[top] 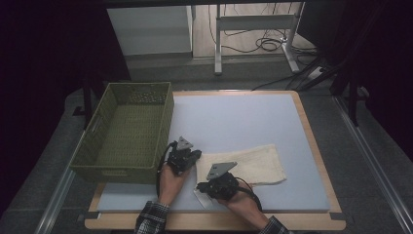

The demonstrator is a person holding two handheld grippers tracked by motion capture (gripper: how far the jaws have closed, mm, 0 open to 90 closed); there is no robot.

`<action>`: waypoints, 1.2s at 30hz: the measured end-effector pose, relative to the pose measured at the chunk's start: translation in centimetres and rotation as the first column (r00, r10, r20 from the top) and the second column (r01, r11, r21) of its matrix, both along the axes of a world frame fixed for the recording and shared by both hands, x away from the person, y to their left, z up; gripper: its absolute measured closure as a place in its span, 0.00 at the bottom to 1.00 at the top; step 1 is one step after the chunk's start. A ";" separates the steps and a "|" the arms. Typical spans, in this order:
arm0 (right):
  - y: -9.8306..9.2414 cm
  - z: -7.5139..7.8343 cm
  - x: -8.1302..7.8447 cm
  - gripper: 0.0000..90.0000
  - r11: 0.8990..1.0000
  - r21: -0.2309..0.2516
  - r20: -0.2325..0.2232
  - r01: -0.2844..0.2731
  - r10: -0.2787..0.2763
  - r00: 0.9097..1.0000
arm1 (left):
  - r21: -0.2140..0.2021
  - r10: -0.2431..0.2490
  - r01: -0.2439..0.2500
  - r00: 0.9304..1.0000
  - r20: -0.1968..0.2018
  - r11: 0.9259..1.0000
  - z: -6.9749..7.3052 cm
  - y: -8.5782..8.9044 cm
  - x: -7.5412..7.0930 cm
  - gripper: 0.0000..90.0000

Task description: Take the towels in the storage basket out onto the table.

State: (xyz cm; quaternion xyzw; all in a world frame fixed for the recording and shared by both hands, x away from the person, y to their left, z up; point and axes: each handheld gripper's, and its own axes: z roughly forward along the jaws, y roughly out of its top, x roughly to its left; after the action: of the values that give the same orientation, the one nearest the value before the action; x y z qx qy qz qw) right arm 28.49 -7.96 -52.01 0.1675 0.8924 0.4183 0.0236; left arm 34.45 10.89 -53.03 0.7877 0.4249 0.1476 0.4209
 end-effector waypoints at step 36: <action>-11.4 2.3 0.7 0.94 0.970 0.122 0.002 0.209 -0.211 0.978 | 0.018 -0.188 0.188 0.976 0.113 0.982 3.5 -9.6 3.6 0.94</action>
State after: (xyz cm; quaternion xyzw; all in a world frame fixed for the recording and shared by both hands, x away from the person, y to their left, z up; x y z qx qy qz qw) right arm 29.16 -19.36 -49.76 0.2589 0.8425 0.4680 0.0641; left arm 38.02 1.26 -49.55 0.8163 0.3232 0.1535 0.4535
